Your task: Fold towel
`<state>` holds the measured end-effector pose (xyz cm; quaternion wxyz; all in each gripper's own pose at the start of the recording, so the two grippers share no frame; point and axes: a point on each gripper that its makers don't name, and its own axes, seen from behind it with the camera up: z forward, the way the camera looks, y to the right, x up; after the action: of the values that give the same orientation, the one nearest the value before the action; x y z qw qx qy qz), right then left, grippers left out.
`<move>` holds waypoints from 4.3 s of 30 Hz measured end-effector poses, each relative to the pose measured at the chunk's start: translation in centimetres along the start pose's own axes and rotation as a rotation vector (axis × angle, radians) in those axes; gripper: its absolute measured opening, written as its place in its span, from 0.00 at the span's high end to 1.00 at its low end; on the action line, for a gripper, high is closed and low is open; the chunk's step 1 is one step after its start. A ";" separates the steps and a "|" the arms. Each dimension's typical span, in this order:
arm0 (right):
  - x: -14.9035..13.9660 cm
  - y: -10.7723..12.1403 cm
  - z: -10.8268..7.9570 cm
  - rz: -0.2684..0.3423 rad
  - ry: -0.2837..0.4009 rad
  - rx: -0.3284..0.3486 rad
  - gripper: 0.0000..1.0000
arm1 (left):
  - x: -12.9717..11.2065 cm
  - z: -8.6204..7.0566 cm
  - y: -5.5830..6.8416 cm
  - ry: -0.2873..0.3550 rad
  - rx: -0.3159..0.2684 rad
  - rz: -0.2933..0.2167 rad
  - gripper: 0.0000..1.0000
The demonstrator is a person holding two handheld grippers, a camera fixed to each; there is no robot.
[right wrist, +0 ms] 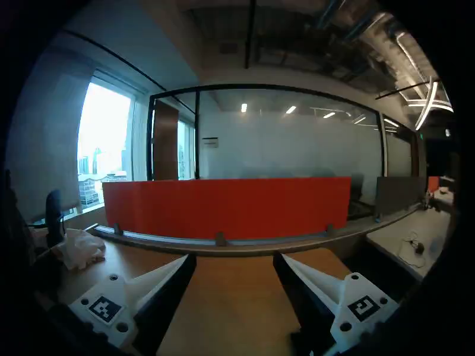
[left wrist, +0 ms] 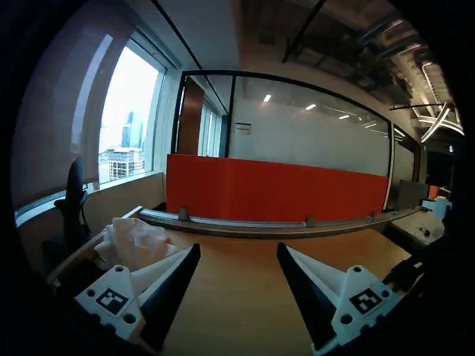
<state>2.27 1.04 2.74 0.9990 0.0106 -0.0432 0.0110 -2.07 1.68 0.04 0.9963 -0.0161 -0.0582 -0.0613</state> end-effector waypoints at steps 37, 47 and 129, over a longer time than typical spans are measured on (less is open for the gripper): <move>-3.0 -4.1 0.6 -0.023 0.010 0.035 0.00 | -7.9 -0.2 -0.2 0.055 0.010 0.061 0.04; -4.5 -4.0 1.2 -0.026 0.008 0.027 0.00 | -11.5 0.7 -2.5 0.078 0.038 0.078 0.04; -17.2 1.3 1.5 0.032 0.090 -0.033 0.00 | -17.4 1.9 -4.3 0.128 0.068 0.094 0.04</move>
<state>-14.98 1.95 2.73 0.9996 -0.0069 0.0016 0.0268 -20.01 -0.42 -0.05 0.9997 0.0190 0.0043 -0.0134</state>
